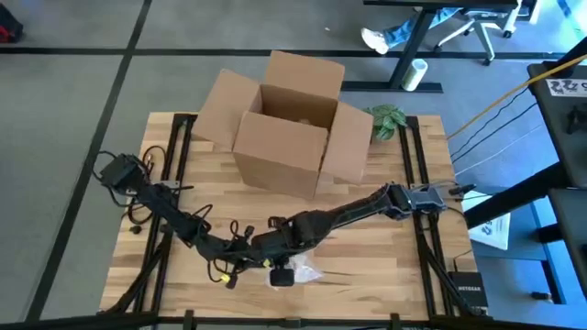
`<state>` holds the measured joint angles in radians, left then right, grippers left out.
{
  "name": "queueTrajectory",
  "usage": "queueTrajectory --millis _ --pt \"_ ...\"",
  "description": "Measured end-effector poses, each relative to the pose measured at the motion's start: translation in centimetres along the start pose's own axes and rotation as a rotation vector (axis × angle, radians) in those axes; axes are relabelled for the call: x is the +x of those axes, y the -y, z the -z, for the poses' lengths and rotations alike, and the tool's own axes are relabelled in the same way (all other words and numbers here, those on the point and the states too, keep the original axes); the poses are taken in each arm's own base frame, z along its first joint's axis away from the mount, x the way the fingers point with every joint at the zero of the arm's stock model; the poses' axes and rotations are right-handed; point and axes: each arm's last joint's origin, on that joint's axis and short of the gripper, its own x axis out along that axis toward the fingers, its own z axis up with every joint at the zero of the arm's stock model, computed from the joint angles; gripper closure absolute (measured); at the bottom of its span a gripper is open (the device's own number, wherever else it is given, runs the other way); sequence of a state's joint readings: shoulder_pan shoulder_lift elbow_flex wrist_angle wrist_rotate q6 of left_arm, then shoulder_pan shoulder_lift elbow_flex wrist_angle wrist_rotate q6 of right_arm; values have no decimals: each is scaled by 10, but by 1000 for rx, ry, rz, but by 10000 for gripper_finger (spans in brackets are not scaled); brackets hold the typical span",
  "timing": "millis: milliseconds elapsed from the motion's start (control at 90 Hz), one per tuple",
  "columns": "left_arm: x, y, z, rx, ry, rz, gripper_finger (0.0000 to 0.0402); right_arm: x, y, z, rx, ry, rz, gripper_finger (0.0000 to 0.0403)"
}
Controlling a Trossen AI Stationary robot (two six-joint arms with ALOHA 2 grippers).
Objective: Wrap mug
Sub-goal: Wrap the yellow mug with the bubble wrap
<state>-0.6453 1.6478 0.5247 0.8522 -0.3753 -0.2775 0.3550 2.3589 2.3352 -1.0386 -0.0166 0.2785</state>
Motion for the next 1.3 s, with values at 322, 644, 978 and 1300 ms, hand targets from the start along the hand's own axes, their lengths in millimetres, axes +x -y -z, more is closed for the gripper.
queueTrajectory --millis 322,644,978,1300 --pt "1 -2 0 0 -2 -8 402 15 -2 2 25 -26 -54 403" --pt "1 -3 1 0 -14 -11 402 29 -5 11 72 -85 -58 403" --pt "0 -3 -2 -7 10 -13 402 29 -5 16 114 -148 -88 403" --pt "-5 5 -4 -10 15 19 402 51 -3 32 145 -215 -121 403"
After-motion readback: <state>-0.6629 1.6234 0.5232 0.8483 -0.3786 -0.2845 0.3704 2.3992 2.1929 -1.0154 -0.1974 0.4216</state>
